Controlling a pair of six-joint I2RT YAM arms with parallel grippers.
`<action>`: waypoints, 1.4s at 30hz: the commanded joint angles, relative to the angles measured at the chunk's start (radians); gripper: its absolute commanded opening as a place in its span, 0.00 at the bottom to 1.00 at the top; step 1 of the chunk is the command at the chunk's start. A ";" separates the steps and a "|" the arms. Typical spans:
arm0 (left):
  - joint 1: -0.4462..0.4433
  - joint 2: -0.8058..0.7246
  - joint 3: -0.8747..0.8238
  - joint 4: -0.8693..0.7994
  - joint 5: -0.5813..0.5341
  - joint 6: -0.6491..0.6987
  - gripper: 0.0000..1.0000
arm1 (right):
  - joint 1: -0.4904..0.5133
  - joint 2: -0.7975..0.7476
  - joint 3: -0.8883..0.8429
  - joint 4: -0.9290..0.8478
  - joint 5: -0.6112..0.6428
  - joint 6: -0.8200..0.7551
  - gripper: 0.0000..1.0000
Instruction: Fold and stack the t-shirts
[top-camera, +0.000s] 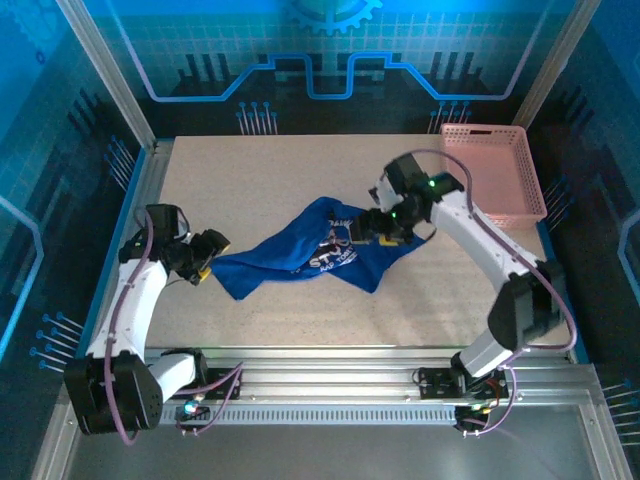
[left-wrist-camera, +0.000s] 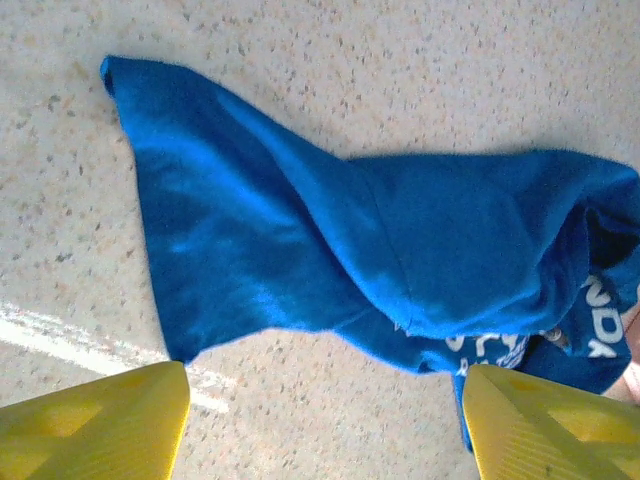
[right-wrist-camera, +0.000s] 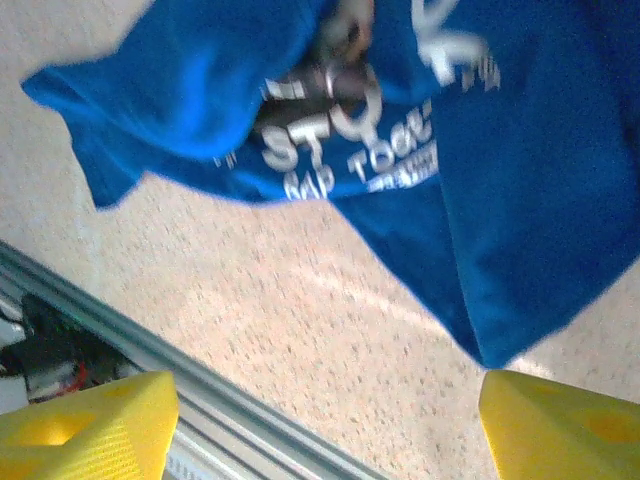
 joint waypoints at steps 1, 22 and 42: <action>-0.068 -0.042 -0.001 -0.160 -0.014 0.045 0.74 | -0.004 -0.042 -0.157 0.092 -0.063 0.011 0.81; -0.232 0.198 -0.218 0.177 -0.055 -0.038 0.57 | -0.057 0.036 -0.452 0.413 -0.074 0.118 0.76; -0.236 0.111 -0.095 0.204 -0.028 -0.041 0.00 | -0.316 -0.197 -0.504 0.459 -0.016 0.224 0.75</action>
